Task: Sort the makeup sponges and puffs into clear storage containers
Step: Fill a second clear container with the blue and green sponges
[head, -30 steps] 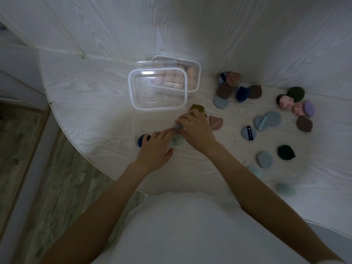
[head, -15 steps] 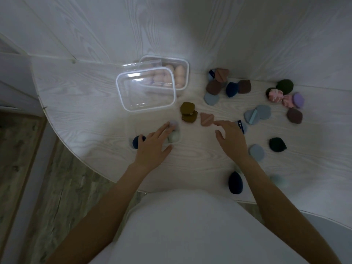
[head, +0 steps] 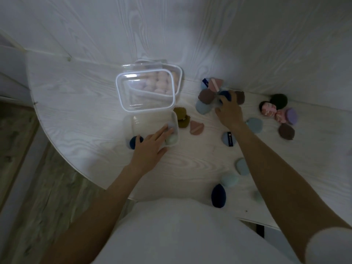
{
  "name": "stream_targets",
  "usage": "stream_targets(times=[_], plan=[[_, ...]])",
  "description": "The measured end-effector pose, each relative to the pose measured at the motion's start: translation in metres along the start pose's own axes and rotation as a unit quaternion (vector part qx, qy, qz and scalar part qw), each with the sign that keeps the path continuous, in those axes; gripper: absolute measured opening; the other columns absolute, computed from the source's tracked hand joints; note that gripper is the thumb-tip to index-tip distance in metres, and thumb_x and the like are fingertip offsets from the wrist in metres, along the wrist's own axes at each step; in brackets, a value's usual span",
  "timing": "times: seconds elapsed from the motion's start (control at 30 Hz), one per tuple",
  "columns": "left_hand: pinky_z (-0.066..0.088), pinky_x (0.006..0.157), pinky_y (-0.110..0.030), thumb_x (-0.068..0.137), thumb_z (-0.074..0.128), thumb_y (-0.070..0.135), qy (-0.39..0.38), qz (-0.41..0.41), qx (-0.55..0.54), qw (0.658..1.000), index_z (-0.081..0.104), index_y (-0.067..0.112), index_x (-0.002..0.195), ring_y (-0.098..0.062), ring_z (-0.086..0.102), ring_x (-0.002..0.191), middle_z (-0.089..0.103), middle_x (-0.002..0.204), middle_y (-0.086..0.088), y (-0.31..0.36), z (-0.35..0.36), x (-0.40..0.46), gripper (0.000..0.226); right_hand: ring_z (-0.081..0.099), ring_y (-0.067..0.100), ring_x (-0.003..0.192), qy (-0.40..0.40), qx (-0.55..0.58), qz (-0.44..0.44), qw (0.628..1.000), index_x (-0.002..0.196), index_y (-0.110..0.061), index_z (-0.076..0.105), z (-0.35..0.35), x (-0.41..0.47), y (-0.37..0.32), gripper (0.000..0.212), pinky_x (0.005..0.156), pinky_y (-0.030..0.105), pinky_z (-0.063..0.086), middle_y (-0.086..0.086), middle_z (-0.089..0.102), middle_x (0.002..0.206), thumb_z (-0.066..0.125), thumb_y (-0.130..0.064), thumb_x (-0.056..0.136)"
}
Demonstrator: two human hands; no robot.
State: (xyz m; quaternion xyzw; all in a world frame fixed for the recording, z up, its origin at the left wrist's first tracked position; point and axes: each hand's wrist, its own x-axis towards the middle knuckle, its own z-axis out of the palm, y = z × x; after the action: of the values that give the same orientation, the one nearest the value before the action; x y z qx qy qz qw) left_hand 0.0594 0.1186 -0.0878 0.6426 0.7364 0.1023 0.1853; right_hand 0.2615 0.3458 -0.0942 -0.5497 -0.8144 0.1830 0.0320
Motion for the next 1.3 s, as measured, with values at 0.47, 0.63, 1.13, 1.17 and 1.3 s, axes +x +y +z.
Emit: stream_targets(times=[0.47,0.63,1.13,1.17,1.3], plan=[[0.041,0.095,-0.05,0.079,0.049,0.039,0.061,0.025,-0.006,0.998,0.051,0.017,0.119,-0.028,0.057,0.107,0.058,0.125,-0.005,-0.011,-0.008,-0.008,0.046,0.057,0.017,0.095,-0.116,0.265,-0.203,0.935,0.116,-0.011,0.05,-0.017,-0.073,-0.135,0.031,0.082,0.027,0.046,0.008,0.06,0.112,0.059,-0.006,0.087],[0.041,0.095,-0.042,0.079,0.047,0.039,0.093,0.006,0.023,0.995,0.061,0.015,0.108,-0.024,0.06,0.096,0.066,0.103,-0.003,-0.021,-0.012,-0.023,0.04,0.057,0.031,0.094,-0.101,0.038,-0.318,0.942,0.11,-0.006,0.058,0.03,-0.057,-0.161,0.028,0.081,0.05,0.047,0.015,0.054,0.118,0.056,0.0,0.082],[0.047,0.081,-0.035,0.08,0.049,0.032,0.059,-0.002,-0.046,0.997,0.063,0.016,0.105,-0.024,0.061,0.091,0.065,0.105,-0.002,-0.03,-0.015,-0.022,0.033,0.048,0.026,0.106,-0.128,-0.069,-0.253,0.956,0.112,-0.007,0.055,0.032,-0.053,-0.16,0.038,0.093,0.031,0.033,0.011,0.055,0.114,0.059,-0.035,0.087],[0.047,0.08,-0.034,0.079,0.047,0.035,0.06,-0.003,-0.052,0.997,0.063,0.016,0.105,-0.024,0.06,0.09,0.065,0.104,-0.001,-0.03,-0.016,-0.023,0.036,0.047,0.026,0.107,-0.131,-0.041,-0.239,0.961,0.113,-0.006,0.056,0.032,-0.054,-0.159,0.039,0.094,0.031,0.033,0.011,0.054,0.115,0.062,-0.033,0.086],[0.045,0.074,-0.029,0.079,0.048,0.039,0.083,0.0,-0.068,0.994,0.064,0.015,0.104,-0.023,0.059,0.085,0.066,0.098,-0.002,-0.03,-0.021,-0.022,0.038,0.049,0.025,0.108,-0.114,0.031,-0.207,0.971,0.116,-0.006,0.057,0.028,-0.059,-0.16,0.035,0.093,0.029,0.034,0.011,0.057,0.117,0.063,-0.02,0.084]])
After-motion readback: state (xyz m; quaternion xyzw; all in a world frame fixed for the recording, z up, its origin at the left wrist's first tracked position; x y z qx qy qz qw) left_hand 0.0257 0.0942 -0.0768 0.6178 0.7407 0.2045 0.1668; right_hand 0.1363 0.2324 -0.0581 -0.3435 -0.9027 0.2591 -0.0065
